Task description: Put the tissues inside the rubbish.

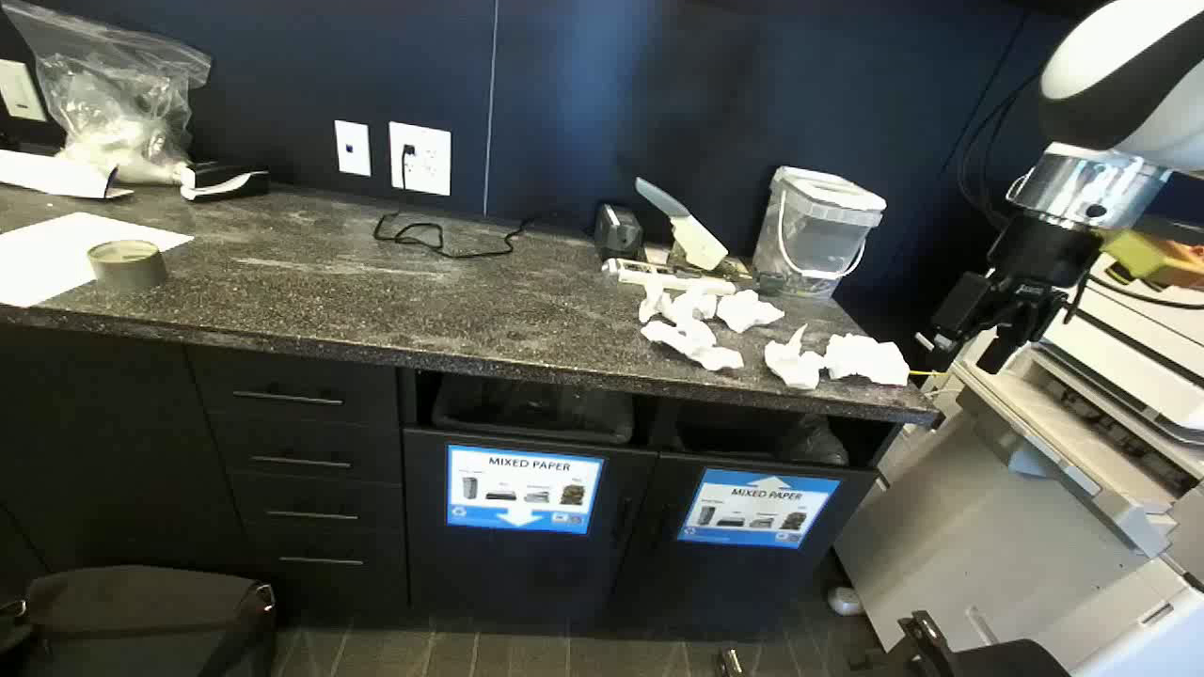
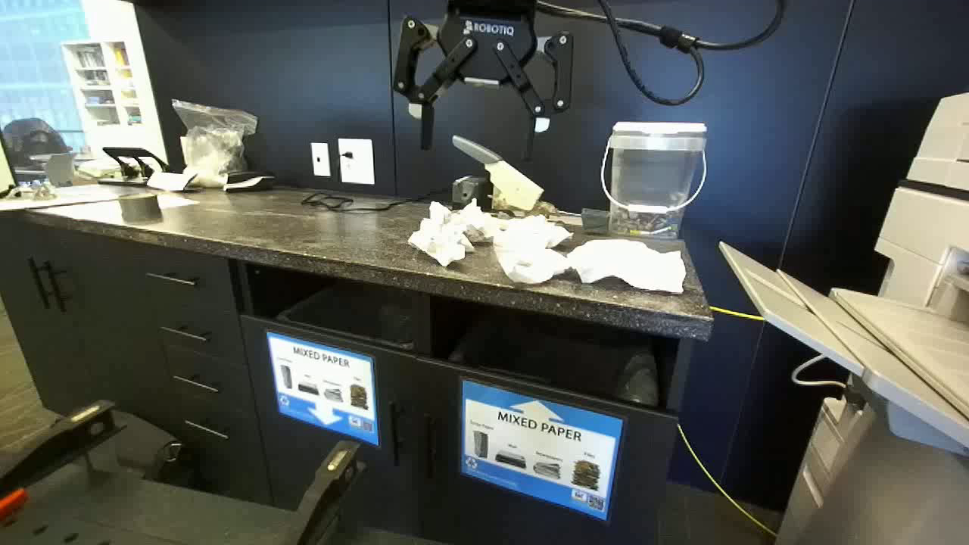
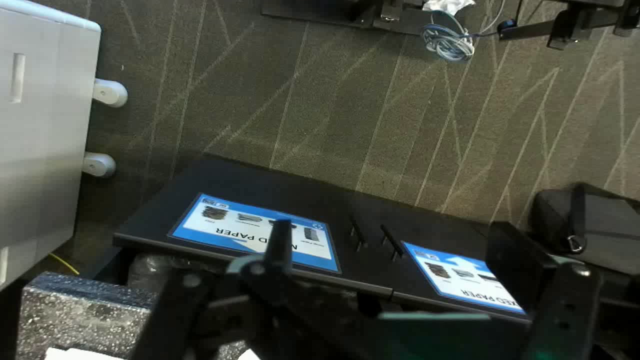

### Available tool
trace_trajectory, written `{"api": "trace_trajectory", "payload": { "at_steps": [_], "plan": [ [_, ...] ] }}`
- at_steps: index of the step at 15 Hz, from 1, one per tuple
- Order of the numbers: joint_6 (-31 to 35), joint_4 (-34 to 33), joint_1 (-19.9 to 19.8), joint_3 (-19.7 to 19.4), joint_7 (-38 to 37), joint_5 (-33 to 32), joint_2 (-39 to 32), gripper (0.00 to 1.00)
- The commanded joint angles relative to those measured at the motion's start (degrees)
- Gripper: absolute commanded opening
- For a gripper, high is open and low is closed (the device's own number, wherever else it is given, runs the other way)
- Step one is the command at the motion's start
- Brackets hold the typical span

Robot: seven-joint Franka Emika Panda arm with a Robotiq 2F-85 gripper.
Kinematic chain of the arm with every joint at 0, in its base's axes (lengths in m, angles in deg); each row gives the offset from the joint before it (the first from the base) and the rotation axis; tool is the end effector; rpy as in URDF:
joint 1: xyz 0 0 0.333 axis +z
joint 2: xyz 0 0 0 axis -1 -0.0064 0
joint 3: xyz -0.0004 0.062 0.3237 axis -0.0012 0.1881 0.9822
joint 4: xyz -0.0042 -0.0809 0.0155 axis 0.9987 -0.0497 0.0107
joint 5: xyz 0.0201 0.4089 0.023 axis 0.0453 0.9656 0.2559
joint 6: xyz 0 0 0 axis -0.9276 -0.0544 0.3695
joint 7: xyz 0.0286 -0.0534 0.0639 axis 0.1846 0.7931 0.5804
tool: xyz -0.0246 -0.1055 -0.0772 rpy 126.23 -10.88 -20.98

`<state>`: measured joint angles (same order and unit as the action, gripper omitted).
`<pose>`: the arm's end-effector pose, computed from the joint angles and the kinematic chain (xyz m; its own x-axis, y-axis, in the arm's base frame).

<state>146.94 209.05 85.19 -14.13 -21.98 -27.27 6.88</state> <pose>0.3997 -0.1607 0.3533 0.9864 0.1602 -0.0356 0.1581 -0.9858 -0.0566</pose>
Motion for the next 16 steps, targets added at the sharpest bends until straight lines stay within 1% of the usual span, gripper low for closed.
{"api": "trace_trajectory", "payload": {
  "at_steps": [1,5,9,11,13,16],
  "plan": [
    [-0.05,-0.24,-1.16,1.16,0.31,0.43,-0.10,1.00],
    [-0.06,-0.58,-1.16,1.15,0.31,0.43,-0.05,1.00],
    [0.74,-1.95,-2.03,2.63,-4.12,-1.25,-2.99,1.00],
    [2.23,-3.05,-2.83,3.83,-9.09,-2.51,-5.06,1.00],
    [3.41,-4.86,-3.95,5.23,-16.70,-5.09,-7.63,1.00],
    [4.15,-8.65,-4.98,6.48,-27.29,-6.86,-12.10,1.00]
  ]
}}
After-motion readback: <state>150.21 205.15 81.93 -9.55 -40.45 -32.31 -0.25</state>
